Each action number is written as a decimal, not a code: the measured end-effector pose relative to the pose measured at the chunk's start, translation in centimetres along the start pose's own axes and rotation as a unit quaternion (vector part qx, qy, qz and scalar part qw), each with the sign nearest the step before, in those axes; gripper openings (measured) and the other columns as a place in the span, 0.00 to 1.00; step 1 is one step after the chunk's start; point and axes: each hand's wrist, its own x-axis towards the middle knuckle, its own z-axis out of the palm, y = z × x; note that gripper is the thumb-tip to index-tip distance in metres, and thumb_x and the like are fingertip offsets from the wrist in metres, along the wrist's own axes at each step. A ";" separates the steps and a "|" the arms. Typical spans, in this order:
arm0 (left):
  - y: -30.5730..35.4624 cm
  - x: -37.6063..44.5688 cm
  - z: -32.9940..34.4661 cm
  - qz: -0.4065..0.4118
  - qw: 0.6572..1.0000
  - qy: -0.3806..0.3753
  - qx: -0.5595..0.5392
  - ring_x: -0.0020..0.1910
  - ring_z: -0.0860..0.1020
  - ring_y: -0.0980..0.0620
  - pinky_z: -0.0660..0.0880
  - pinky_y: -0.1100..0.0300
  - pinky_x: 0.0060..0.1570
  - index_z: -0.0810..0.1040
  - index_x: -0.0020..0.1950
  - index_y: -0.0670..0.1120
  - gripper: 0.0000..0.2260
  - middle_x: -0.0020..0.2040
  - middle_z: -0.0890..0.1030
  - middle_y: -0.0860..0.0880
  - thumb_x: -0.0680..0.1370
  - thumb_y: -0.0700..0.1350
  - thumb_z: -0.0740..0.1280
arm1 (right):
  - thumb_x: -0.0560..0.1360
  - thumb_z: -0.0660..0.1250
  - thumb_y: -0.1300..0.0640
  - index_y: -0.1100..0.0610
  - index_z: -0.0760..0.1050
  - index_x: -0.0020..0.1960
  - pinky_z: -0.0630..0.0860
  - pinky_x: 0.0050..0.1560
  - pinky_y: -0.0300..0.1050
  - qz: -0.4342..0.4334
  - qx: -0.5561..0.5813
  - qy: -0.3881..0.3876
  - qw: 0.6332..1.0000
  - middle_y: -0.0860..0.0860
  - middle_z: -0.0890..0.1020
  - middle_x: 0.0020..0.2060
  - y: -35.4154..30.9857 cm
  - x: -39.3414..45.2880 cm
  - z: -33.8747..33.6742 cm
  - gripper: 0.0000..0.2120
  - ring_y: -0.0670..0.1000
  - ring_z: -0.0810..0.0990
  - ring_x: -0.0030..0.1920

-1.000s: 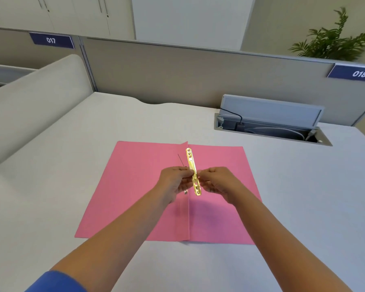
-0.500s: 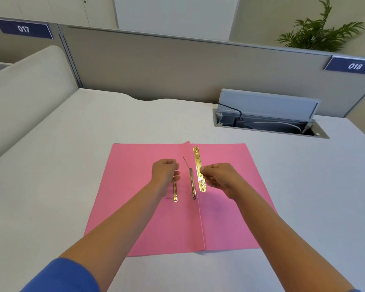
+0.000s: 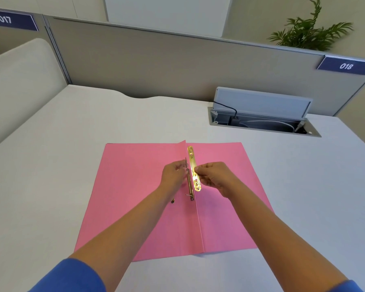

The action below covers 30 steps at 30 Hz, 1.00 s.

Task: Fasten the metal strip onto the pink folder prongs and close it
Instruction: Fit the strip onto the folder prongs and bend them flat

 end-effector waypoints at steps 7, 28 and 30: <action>0.0 -0.3 0.1 0.010 1.000 0.003 0.016 0.51 0.77 0.45 0.74 0.45 0.60 0.78 0.59 0.40 0.16 0.52 0.78 0.45 0.75 0.30 0.59 | 0.74 0.67 0.66 0.71 0.78 0.54 0.76 0.26 0.30 0.001 -0.004 -0.007 1.000 0.54 0.76 0.30 0.3 0.1 0.3 0.12 0.47 0.72 0.28; 0.1 -0.2 -0.1 -0.034 0.999 0.003 -0.007 0.31 0.71 0.50 0.72 0.59 0.35 0.75 0.56 0.44 0.14 0.35 0.73 0.46 0.77 0.34 0.54 | 0.74 0.67 0.65 0.61 0.77 0.36 0.75 0.23 0.30 0.011 -0.018 -0.012 1.000 0.55 0.78 0.30 1.1 0.9 1.0 0.08 0.43 0.75 0.23; 0.4 -0.4 -0.1 -0.054 0.998 -0.005 -0.030 0.32 0.72 0.49 0.72 0.58 0.35 0.76 0.47 0.45 0.10 0.35 0.73 0.45 0.77 0.38 0.54 | 0.74 0.68 0.64 0.61 0.77 0.36 0.75 0.23 0.31 0.012 -0.014 -0.013 1.000 0.55 0.78 0.30 1.2 0.9 1.1 0.08 0.40 0.74 0.19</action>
